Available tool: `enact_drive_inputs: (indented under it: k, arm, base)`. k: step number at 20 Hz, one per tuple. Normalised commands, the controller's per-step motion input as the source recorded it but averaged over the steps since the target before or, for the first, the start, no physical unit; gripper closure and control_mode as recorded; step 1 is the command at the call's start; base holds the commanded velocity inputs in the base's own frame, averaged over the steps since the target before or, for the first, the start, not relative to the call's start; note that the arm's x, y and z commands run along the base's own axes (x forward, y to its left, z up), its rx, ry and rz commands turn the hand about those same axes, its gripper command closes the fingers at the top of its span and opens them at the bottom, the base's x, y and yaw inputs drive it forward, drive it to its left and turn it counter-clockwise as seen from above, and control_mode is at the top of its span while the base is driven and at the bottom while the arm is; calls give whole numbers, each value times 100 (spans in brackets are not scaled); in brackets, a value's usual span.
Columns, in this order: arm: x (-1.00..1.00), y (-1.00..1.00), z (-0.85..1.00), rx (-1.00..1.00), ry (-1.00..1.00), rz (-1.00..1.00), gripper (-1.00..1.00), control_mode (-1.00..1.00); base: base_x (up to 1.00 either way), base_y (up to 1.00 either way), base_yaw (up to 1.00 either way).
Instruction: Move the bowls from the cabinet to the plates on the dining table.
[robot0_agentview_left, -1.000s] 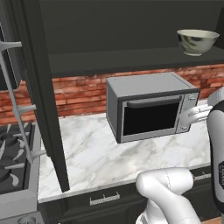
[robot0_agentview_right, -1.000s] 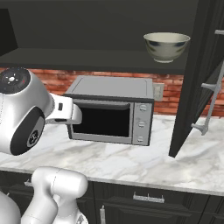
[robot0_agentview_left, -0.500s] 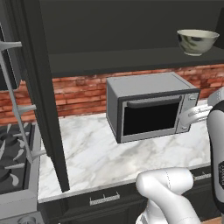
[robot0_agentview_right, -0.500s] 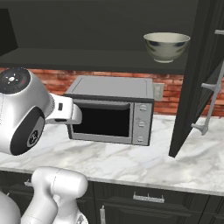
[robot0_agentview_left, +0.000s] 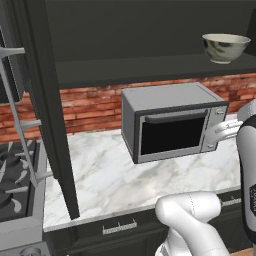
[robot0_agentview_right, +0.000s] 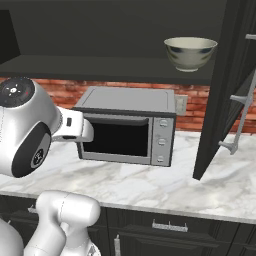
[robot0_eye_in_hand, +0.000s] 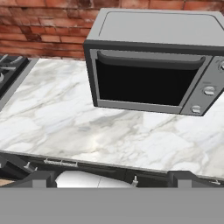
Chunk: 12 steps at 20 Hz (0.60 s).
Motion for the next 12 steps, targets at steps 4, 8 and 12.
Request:
enact_drive_inputs:
  k: [4, 8, 12]
  arm:
    - [0, 0, 0, 0, 0, 0, -100, 100]
    - [0, 1, 0, 0, 0, 0, -100, -100]
    - [0, 0, 0, 0, -1, -1, -100, -100]
  base:
    - [3, 0, 0]
    - [0, 0, 0]
    - [0, 0, 0]
